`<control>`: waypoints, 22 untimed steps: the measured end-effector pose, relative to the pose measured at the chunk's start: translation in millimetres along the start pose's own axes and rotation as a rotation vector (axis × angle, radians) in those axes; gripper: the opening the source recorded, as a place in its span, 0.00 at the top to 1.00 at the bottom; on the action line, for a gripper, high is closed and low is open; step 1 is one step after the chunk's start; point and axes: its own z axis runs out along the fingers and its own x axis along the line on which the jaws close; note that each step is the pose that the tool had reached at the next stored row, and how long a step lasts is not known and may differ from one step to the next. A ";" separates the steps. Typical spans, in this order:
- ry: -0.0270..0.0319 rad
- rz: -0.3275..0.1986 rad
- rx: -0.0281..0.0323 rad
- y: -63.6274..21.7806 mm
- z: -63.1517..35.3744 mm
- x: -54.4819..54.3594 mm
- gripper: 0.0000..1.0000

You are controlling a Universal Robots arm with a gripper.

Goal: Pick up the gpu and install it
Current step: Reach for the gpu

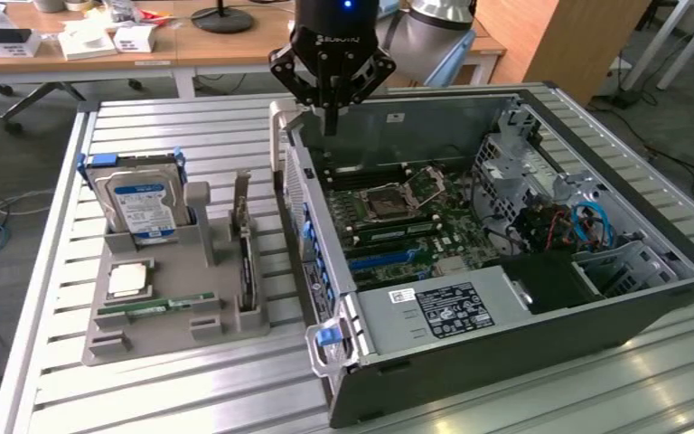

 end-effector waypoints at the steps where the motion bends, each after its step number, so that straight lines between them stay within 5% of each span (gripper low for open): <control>1: 0.0001 0.000 0.0001 -0.1 -0.1 1.4 0.89; 22: 0.0000 0.000 0.0000 -1.7 -0.7 29.4 0.89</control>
